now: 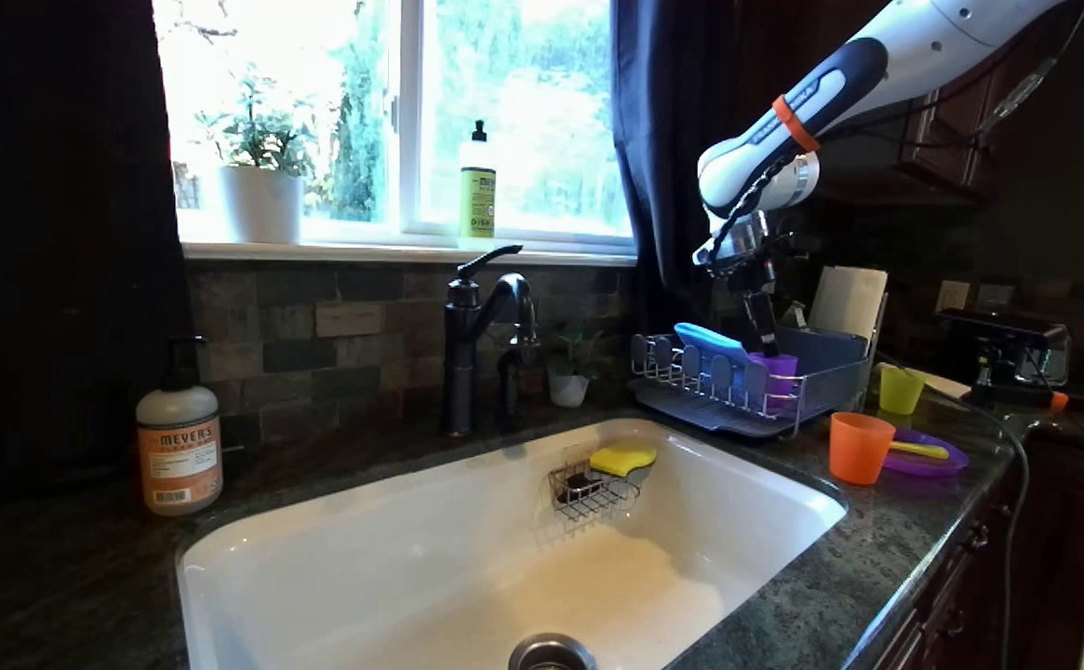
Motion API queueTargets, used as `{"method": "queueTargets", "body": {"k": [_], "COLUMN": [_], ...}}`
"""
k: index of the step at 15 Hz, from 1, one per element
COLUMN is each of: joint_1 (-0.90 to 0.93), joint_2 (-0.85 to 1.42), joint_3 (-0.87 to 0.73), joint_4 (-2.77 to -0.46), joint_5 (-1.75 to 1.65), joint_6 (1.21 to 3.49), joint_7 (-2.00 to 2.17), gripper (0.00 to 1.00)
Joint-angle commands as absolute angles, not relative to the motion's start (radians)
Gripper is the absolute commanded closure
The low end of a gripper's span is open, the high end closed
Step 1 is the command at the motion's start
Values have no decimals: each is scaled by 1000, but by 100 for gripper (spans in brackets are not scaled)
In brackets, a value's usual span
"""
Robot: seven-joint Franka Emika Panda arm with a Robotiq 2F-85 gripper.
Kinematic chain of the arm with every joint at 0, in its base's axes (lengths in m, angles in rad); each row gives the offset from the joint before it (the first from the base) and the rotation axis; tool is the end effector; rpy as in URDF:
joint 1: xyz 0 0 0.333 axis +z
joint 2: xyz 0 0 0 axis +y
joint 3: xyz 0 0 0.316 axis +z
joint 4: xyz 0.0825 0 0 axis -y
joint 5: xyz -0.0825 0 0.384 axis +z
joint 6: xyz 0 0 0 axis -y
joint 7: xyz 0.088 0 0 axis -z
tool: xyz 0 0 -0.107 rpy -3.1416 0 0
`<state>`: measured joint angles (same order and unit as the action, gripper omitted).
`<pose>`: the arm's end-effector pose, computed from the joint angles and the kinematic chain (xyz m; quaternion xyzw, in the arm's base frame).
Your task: Take the purple cup into the sink
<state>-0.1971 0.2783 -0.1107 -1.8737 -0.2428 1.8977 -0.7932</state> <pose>0.5596 -0.1932 0.3499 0.9413 0.2878 -0.1720 0.0400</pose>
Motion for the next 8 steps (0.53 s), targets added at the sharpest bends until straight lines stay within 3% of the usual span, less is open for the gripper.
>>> {"method": "queueTargets", "body": {"k": [1,3,5,6,8], "joint_1": [-195,-192,-190,-190,-189], "joint_2": [219,209,202,202,198], "joint_3": [-109,-108,-107,-107,-108], "joint_4": [-1967,-1986,-2001,-2006,-2010], "joint_5": [-272,-269,-268,-268,-269], "joint_6": [1981,1997,2008,2014,2012], "joint_7": [-802,-803,-806,-805,-808], "gripper": [30,47,53,70,86]}}
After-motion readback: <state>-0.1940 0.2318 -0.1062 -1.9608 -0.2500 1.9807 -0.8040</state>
